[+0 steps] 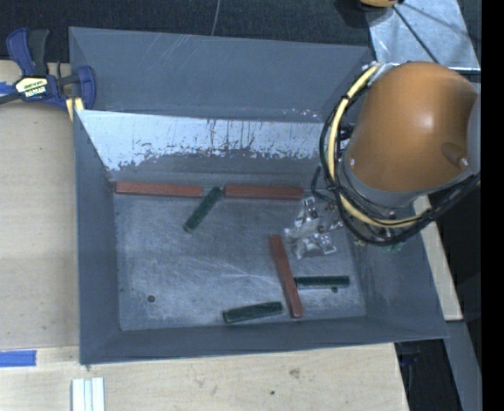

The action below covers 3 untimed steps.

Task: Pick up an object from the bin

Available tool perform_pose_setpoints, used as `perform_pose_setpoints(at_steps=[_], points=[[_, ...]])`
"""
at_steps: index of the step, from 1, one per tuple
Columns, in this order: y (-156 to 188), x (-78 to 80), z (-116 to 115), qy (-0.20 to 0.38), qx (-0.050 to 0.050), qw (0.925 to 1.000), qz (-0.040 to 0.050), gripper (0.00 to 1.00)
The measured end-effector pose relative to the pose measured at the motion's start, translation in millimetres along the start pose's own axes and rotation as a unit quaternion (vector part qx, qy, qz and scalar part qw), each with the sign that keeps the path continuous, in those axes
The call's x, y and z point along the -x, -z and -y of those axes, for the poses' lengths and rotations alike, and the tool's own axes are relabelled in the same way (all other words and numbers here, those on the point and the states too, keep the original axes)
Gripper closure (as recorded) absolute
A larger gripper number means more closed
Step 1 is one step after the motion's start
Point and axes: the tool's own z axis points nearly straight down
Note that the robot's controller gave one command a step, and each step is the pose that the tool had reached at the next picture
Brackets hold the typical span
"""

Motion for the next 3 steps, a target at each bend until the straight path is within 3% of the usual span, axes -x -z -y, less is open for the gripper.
perform_pose_setpoints(at_steps=[1,2,3], points=[[0.0,0.0,0.0,0.0,0.0,1.0,0.0,1.0],[-101.9,2.5,-18.4,-0.028,0.0,0.9996,-0.0011,0.0],[-100.6,3.6,-18.1,-0.028,0.0,0.9996,0.0007,0.0]])
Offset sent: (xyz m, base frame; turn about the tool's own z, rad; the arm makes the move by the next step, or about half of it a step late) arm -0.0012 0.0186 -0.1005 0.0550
